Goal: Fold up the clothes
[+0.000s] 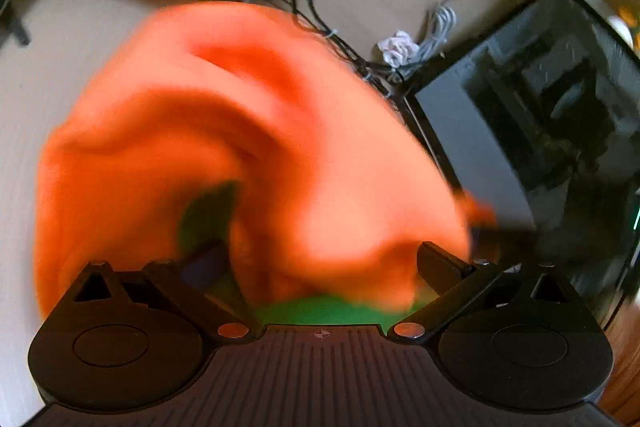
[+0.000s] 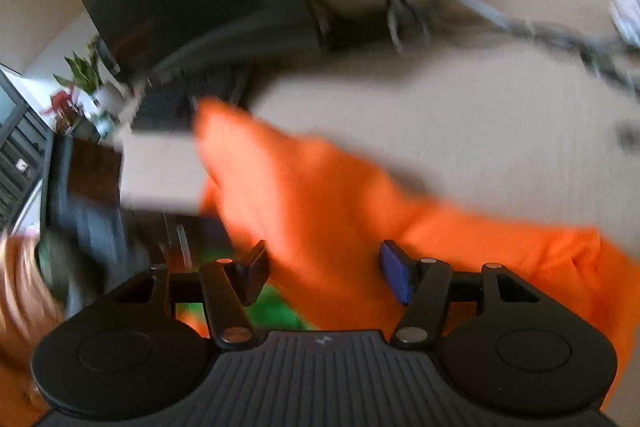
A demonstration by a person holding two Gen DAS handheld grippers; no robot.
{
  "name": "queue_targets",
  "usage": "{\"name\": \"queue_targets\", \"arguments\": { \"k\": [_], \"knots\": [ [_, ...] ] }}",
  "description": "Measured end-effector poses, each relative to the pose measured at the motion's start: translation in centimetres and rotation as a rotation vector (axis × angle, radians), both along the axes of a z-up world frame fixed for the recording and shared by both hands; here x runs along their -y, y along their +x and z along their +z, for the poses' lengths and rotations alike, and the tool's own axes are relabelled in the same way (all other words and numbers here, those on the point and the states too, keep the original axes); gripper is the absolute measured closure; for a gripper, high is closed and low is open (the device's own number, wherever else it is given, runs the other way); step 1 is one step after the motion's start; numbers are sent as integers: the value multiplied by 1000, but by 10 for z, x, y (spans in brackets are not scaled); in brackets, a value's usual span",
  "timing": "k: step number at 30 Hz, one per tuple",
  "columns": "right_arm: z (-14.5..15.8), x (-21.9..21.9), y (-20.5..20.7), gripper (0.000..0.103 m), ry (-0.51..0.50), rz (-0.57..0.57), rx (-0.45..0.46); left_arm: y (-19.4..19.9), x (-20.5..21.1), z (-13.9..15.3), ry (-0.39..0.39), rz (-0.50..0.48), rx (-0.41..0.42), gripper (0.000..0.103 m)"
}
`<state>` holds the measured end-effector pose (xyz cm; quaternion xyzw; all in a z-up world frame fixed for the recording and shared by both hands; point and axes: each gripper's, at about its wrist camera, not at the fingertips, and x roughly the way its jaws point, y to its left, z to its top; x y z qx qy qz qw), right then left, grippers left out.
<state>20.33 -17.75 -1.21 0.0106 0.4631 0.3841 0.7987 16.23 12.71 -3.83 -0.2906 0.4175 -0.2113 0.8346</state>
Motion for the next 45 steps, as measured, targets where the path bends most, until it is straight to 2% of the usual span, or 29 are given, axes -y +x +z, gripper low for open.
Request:
{"name": "queue_targets", "arguments": {
  "k": [2, 4, 8, 9, 12, 13, 17, 19, 23, 26, 29, 31, 34, 36, 38, 42, 45],
  "knots": [
    [-5, -5, -32, 43, -68, 27, 131, -15, 2, 17, 36, -68, 38, 0],
    [-5, -23, -60, 37, -176, 59, 272, -29, 4, 34, 72, -137, 76, 0],
    [-16, -47, -93, 26, -303, 76, 444, -60, 8, 70, 125, -271, 169, 0],
    [-16, -48, -95, 25, -310, 71, 457, -68, 9, 81, 122, -304, 204, 0],
    [-16, -49, -98, 25, -313, 59, 469, -88, 9, 120, 24, -365, 382, 0],
    [-16, -49, -98, 24, -315, 58, 472, -84, 14, 131, -6, -359, 446, 0],
    [-13, -54, -104, 24, -347, 73, 505, -39, 35, 133, 33, -227, 502, 0],
    [-7, -49, -105, 24, -337, 81, 493, -4, 36, 101, 43, -154, 315, 0],
    [9, -16, -119, 24, -298, 17, 448, -7, 32, 34, 77, -181, 43, 0],
    [4, -1, -135, 24, -329, -17, 418, -25, 29, 20, 55, -184, 58, 0],
    [-12, -6, -141, 19, -393, 0, 476, -44, 27, 6, 33, -186, 73, 0],
    [-13, -15, -116, 16, -405, 0, 480, -44, 30, 1, 41, -168, 76, 0],
    [-13, -32, -71, 16, -427, -9, 499, -15, 31, 7, 102, -53, 67, 0],
    [-9, -39, -47, 16, -442, -22, 473, 0, 25, 9, 105, 9, 39, 0],
    [3, -38, -43, 16, -427, -17, 453, -1, 20, 16, 111, 21, 27, 0],
    [41, -2, -69, 16, -220, -116, 401, -30, 2, 30, 92, 58, 38, 0],
    [58, 37, -79, 16, -50, -279, 307, -58, -16, 38, -19, 110, 23, 0]
  ]
}}
